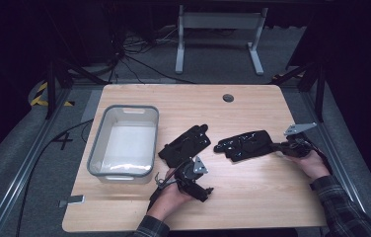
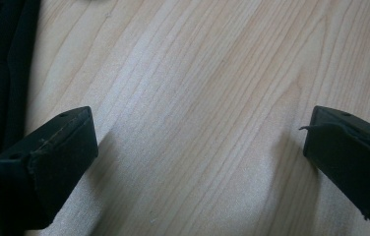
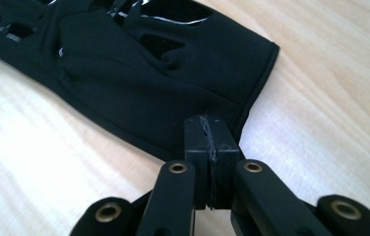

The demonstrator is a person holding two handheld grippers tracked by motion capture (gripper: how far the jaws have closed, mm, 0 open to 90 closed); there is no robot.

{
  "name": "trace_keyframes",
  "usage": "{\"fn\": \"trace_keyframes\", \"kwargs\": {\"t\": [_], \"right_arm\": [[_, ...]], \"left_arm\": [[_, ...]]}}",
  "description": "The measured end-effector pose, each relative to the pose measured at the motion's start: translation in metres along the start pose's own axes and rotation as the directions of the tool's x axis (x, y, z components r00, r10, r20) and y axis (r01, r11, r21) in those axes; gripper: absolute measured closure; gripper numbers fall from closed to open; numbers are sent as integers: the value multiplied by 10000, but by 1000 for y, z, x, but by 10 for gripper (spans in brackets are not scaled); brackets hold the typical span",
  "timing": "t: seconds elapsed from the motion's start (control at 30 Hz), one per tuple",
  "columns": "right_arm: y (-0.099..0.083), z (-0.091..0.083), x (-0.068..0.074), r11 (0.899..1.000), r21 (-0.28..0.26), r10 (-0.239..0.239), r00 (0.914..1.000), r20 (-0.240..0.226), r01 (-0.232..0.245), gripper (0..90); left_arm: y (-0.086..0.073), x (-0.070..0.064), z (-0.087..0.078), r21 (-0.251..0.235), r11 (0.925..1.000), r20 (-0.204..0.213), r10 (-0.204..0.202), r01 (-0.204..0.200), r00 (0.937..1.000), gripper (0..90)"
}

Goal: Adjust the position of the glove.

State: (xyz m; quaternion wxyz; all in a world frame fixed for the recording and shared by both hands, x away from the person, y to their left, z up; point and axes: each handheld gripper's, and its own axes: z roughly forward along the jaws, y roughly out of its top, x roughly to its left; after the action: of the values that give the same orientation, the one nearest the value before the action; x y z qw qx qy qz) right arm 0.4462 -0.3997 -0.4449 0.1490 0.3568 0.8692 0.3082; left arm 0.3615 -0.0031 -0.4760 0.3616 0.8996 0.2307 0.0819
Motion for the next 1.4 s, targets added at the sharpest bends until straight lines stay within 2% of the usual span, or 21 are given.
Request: {"fn": "trace_keyframes", "kwargs": {"t": [0.13, 0.5, 0.53, 0.63, 0.77, 0.87, 0.93, 1.07, 1.2, 1.4], "right_arm": [[-4, -4, 7, 10000, 42, -72, 9999, -141, 73, 900], [-23, -22, 37, 9986, 182, -486, 9973, -544, 497, 900], [-28, -26, 45, 9981, 188, -580, 9958, -714, 595, 900], [-31, -29, 50, 9974, 166, -680, 9945, -798, 696, 900], [-36, -34, 62, 9954, 234, -896, 9906, -1038, 925, 900], [-41, -38, 76, 9935, 174, -1090, 9850, -1337, 1123, 900], [-42, -38, 79, 9934, 151, -1106, 9837, -1419, 1139, 900], [-46, -40, 98, 9895, 20, -1418, 9723, -1858, 1447, 900], [-44, -43, 103, 9832, -19, -1799, 9664, -1836, 1826, 900], [-23, -46, 93, 9832, -647, -1790, 9707, -1606, 1706, 900]], "left_arm": [[0, 0, 0, 2, 10000, 2, 1, -1, 10000, 3], [0, 0, 0, 31, 10000, -32, -50, 50, 10000, 3], [0, 0, 0, 22, 10000, -20, -40, 40, 10000, 3], [0, 0, 0, 18, 10000, -25, -41, 41, 10000, 2], [0, -1, 0, -6, 10000, -48, -43, 43, 10000, 2], [0, 0, 0, -3, 10000, -48, -41, 41, 10000, 2], [0, 0, 0, -3, 10000, -29, -39, 39, 10000, 2], [0, 0, 0, 22, 10000, -35, -47, 47, 10000, 2], [0, -1, 0, -7, 10000, -47, -56, 56, 10000, 2], [0, 0, 0, -3, 10000, -34, -14, 14, 10000, 1]]}}
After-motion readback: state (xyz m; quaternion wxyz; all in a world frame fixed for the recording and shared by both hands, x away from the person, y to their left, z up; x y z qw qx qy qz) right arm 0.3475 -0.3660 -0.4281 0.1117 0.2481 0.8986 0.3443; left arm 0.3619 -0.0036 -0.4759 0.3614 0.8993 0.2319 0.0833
